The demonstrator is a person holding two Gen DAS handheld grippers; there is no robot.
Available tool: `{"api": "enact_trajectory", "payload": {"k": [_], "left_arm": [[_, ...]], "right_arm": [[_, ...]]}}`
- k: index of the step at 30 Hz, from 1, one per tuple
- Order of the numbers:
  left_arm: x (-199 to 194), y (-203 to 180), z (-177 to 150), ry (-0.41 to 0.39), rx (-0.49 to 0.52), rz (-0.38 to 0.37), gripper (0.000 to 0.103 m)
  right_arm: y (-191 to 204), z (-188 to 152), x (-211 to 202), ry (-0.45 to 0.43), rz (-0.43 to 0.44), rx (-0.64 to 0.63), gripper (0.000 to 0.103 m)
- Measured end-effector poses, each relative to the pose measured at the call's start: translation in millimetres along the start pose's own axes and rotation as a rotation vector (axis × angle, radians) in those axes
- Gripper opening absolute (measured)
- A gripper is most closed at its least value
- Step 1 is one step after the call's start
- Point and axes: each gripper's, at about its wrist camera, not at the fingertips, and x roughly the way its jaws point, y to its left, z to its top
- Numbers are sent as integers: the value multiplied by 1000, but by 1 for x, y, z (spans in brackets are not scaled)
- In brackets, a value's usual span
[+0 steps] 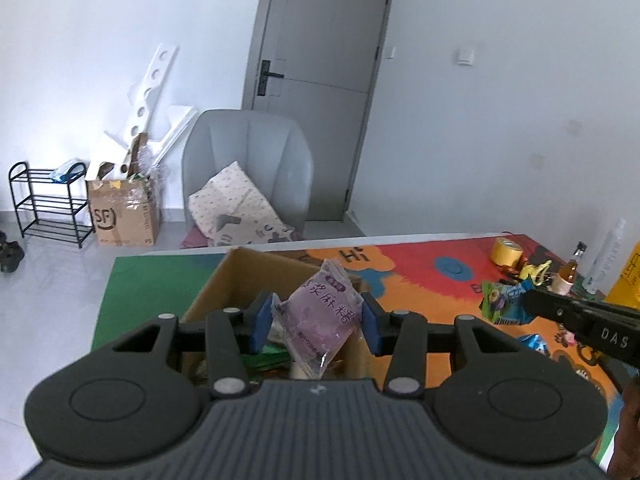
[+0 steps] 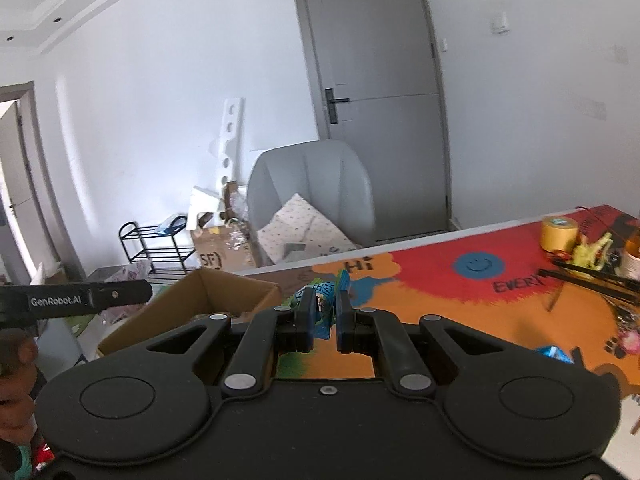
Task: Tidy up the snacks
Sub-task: 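Carry both packets over the cardboard box and open both grippers to drop them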
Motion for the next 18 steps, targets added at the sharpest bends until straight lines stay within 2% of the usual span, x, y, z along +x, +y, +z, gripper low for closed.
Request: {"api": "enact_trajectory", "payload": {"k": [9,12,16,18], "left_arm": [[11,36,-5,39,-45,40,46],[20,41,-7,66,-51,47,50],[22,50,-12,81,-70,48,68],[17,55,-13,64,-78,50,73]], "right_arm": [[33,2,25,30,81,-34,8],[44,2,35,45,105,-46,8],[58,3,46,64,136,-60,8],[64,3,50,70,152,-68,8]]}}
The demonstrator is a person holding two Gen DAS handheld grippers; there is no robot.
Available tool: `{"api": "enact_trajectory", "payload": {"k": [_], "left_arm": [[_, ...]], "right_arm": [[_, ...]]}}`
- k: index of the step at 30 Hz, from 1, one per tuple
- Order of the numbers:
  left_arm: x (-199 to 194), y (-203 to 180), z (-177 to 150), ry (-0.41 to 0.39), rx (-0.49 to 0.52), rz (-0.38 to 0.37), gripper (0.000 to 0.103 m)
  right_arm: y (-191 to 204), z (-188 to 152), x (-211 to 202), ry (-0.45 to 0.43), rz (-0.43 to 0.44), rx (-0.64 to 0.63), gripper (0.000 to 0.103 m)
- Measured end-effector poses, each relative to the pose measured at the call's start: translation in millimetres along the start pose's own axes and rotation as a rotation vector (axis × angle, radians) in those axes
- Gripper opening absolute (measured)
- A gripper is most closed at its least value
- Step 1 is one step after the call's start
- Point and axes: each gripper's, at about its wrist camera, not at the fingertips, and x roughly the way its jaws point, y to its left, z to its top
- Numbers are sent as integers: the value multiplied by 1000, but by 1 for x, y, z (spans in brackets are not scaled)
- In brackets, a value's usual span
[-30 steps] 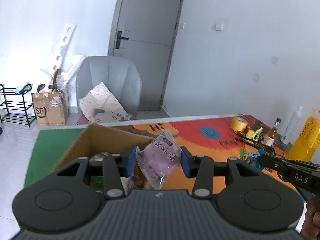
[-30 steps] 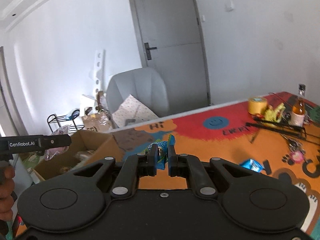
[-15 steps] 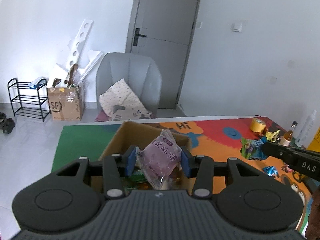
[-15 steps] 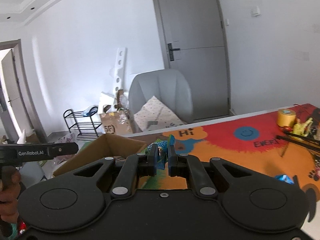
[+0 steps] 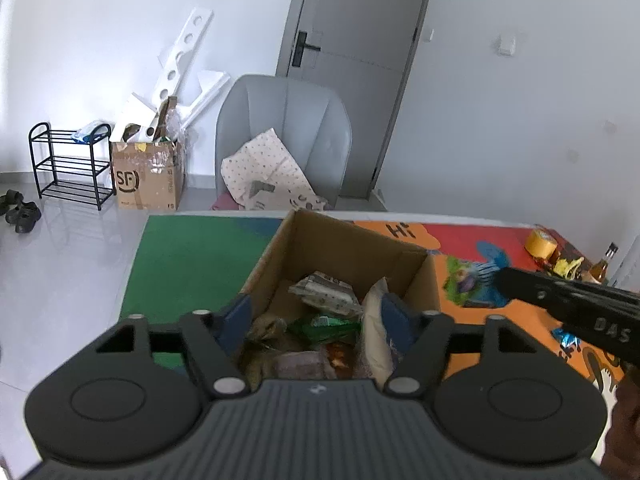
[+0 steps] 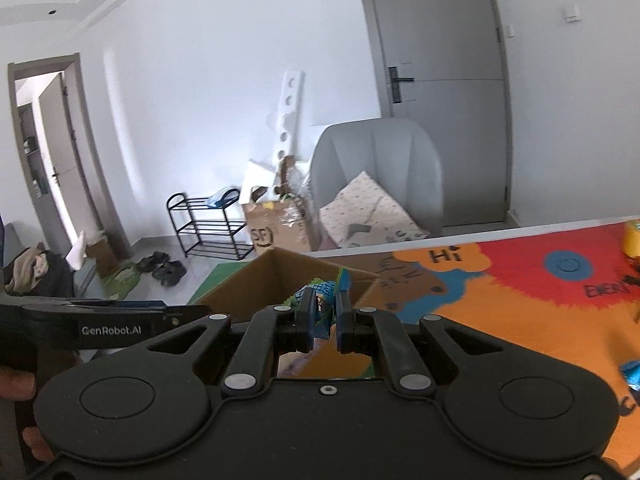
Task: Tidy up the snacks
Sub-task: 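Carry both packets over the cardboard box and open both grippers to drop them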
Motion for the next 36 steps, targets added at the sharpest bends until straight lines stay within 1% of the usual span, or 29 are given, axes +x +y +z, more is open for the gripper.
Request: {"api": "enact_trajectory", "payload": {"k": [9,14,18,23,25,26,27,30,34,36], "left_arm": [[-14,29,2,-32,-56,63,73],[-20,45,-1,-41,-84,101,76],[-24,49,-3,-41,-99,113,77],[-27,50,-7,-36,-99,123,80],[-28,48,-8,-32,-99,130,82],[-29,48,-8,-30,-99,135,83],[-29,48,-8,-30,-98,138,84],[-31,45,-8,-36,-93,153,88],[-32,37,-9,-43,-78,157,94],[-33,31,-10,-48,-66,156,97]], "right_arm": [[23,0,25,43,70,-20,8],[36,0,34,65,102,-33,8],[44,-2,37,76,120,-41,8],[48,-2,42,69,135,-44,9],[49,-1,46,74,153,-42,13],[49,-1,47,87,162,-28,20],[48,-2,47,98,165,-20,23],[46,-4,41,104,157,-25,29],[39,-6,29,102,143,-17,30],[36,-8,22,96,130,-15,34]]}}
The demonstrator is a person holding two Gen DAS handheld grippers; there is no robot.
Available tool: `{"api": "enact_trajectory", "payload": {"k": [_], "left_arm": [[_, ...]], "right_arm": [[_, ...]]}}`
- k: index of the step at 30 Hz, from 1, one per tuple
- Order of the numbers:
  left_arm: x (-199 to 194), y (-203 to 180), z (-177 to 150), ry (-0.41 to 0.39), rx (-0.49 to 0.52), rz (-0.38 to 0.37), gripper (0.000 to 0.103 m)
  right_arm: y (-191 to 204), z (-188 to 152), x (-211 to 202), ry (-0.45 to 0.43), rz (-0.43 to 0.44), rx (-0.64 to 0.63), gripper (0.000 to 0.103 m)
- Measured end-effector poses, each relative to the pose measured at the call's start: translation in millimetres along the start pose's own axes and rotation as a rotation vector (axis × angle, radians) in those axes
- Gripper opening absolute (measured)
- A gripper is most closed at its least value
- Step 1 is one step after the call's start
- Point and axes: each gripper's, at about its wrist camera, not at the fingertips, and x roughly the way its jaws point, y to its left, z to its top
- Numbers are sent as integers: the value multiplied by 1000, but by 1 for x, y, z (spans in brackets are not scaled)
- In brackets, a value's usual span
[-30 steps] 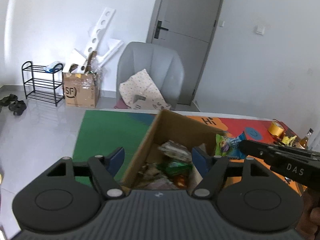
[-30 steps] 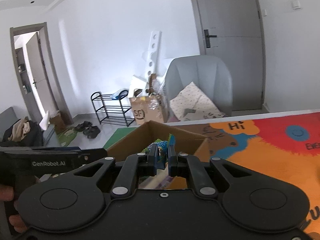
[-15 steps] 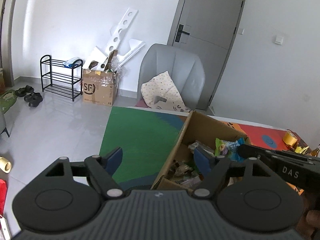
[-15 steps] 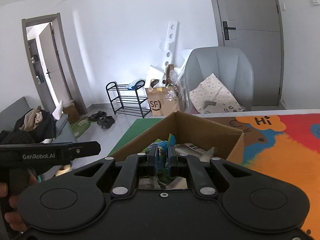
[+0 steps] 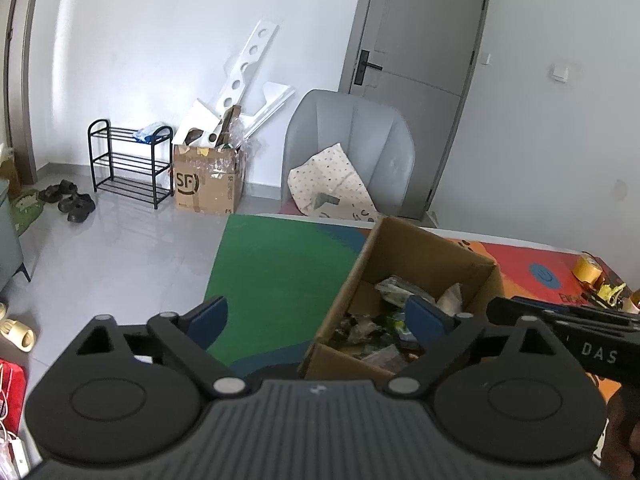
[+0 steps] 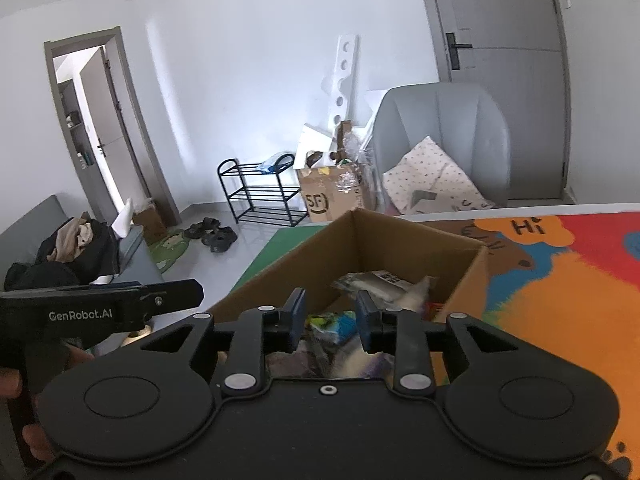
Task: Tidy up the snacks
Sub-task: 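Carry both packets over the cardboard box and open both grippers to drop them, then move both open grippers back toward the remaining blue wrappers on the table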
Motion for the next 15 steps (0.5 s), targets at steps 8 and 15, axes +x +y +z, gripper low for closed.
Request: {"api": "enact_trajectory", "payload": {"k": [8,15], "left_arm": [[-14,-25,-6,-18,47,-2,103],[-23,-48,-12,-14,78,-16,103]], "right_arm": [[-15,-7,-27,-28,-30,27,52],[-29,-12,-52,-53,-67,41,71]]}}
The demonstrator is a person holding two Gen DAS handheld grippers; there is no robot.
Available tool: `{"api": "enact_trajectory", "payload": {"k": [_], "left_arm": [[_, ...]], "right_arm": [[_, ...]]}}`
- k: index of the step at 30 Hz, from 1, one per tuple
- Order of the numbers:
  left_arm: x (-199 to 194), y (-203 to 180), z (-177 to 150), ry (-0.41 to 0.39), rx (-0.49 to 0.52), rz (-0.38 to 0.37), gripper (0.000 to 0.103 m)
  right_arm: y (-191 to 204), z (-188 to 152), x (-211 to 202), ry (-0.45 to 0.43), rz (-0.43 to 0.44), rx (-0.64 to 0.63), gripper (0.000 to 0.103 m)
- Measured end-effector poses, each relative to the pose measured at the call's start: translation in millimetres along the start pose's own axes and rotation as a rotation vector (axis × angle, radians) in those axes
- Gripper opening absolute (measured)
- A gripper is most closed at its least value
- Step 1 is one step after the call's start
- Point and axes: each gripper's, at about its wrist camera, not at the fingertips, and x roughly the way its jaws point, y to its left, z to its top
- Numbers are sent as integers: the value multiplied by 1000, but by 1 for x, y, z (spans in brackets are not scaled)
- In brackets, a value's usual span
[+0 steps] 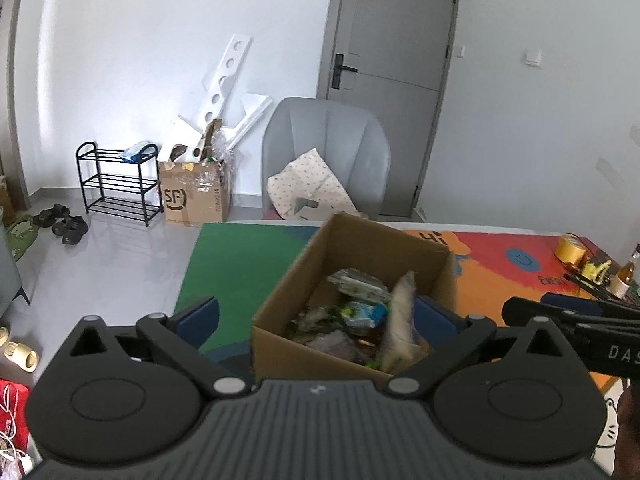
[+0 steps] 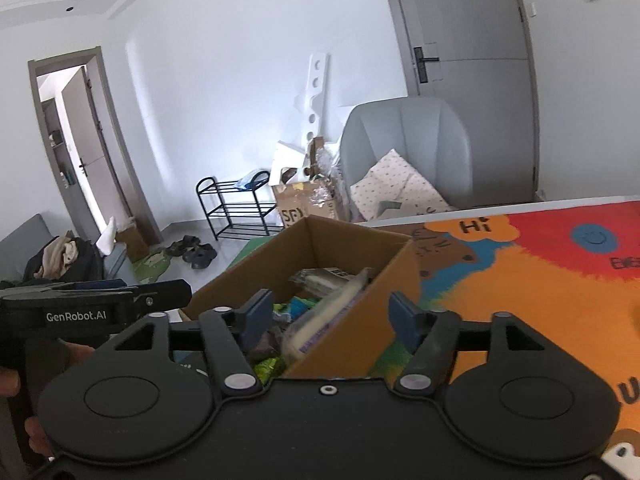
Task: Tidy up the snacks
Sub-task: 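Move both open grippers back toward the remaining blue wrappers on the table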
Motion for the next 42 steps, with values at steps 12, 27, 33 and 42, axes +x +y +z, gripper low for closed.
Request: {"api": "enact_trajectory", "payload": {"k": [12,27,33,42], "left_arm": [[-1,-50,-3,15,38,-65,103],[-5,-122,-16,27,112,-147,103],[-4,-147,-24,35,133,-175,103],[4,-181,-29,52,157,-214,103]], "right_arm": [[-43,-12,-42,-22,-72,49,93],[-98,-33,-87,-50,-155,117,103],[-117,-44,-103,-49,-187,139,103],[-150,-59,-123,-52,-233,193,103]]}}
